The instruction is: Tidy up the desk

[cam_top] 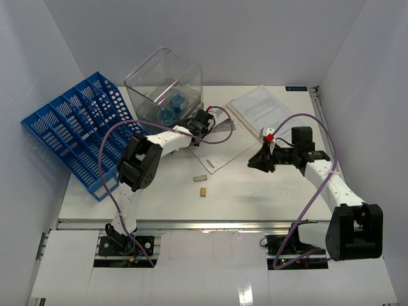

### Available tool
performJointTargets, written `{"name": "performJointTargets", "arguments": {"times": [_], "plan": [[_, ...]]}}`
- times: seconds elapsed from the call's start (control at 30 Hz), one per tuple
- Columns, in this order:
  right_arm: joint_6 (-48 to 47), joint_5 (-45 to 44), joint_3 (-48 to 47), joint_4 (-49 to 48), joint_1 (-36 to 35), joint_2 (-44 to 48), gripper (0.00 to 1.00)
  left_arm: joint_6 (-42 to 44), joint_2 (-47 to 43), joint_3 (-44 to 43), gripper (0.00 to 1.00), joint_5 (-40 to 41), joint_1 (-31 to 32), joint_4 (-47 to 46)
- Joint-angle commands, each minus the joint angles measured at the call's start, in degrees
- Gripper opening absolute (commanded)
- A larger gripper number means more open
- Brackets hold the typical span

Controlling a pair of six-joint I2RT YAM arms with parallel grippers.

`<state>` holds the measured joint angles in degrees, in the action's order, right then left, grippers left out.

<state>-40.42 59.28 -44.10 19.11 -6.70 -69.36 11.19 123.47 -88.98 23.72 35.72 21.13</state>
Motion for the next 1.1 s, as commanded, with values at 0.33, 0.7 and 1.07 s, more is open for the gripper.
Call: {"name": "performJointTargets", "arguments": {"times": [0.33,0.7,1.07], "plan": [[0.3,0.9,0.3,-1.3,0.5,-0.1,0.27,-1.3,-5.2,2.5,0.45,-1.5,-1.0,4.5],[0.2,0.9,0.3,-1.3,0.5,0.0,0.27,3.5,-2.4,1.5,0.47,3.5,-1.1,4.7],[0.2,0.9,0.3,-1.3,0.5,0.2,0.27,4.5,0.0,4.0,0.42,4.0,-1.5,4.8]]}}
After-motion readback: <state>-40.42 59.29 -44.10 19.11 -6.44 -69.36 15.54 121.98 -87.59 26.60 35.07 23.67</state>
